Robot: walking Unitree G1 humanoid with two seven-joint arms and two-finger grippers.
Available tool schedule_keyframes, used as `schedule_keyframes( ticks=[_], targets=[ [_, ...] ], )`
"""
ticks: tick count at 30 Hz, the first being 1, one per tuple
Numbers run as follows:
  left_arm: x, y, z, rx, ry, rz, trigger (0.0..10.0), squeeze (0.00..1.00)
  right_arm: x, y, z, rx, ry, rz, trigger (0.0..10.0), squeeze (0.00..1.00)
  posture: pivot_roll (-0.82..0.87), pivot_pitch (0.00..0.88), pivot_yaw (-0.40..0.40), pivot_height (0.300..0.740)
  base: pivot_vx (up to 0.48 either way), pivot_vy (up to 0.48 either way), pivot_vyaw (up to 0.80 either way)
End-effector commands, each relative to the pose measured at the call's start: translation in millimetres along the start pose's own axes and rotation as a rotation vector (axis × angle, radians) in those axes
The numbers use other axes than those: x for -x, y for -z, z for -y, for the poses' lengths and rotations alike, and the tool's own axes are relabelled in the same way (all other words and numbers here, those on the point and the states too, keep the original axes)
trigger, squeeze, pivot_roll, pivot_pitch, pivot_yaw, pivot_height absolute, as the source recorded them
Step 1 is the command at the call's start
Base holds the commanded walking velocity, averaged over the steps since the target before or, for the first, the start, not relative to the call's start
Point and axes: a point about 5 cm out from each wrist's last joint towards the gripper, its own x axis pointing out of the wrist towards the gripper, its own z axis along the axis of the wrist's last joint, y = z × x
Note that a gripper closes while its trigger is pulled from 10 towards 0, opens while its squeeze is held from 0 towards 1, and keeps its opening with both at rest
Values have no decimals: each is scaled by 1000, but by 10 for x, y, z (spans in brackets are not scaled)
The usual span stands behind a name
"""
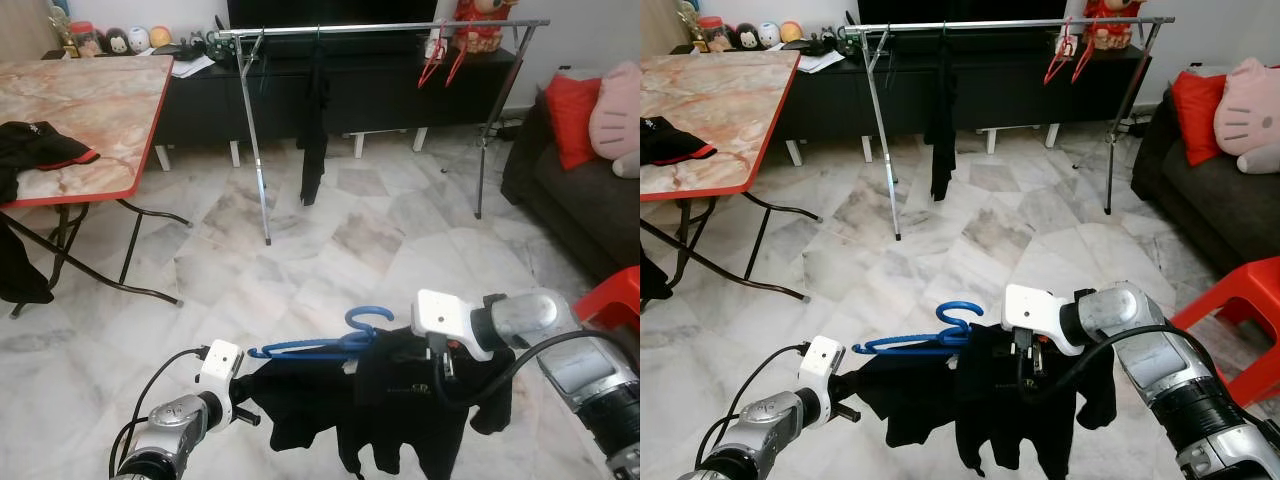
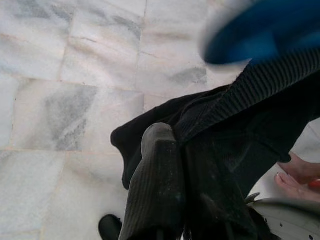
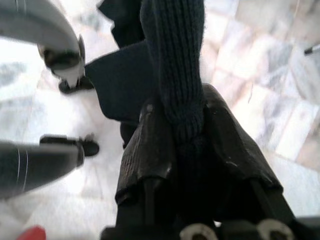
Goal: Hang hanger
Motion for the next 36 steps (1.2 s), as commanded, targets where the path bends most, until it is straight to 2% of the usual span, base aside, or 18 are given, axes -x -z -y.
schedule_keyframes(
  ticks=[1,4,11,23,27,31,36],
  targets=[
    [40,98,-39,-2,-24,-42,10000,0,87,80,53,11,42,-67,0,0,-113,9,-35,740,0,0,0],
    [52,118,-51,-4,-30,-52,10000,0,103,137,65,20,56,-113,0,0,-113,9,-35,740,0,0,0],
    [64,155,-77,-10,-63,-79,10000,0,135,147,58,14,44,-101,0,0,-112,14,-35,740,0,0,0],
    [97,146,-179,-26,-151,-93,10000,0,261,366,19,28,29,-252,0,0,-115,16,-36,740,0,0,0],
    [101,124,-205,-24,-173,-86,10000,0,271,416,13,35,30,-294,0,0,-115,16,-36,740,0,0,0],
    [96,29,-242,-40,-184,-60,10000,0,262,520,-14,49,23,-383,0,0,-113,16,-35,740,0,0,0],
    [90,-82,-276,-57,-188,-30,10000,0,216,538,-24,61,30,-417,0,0,-111,15,-35,740,0,0,0]
  ],
)
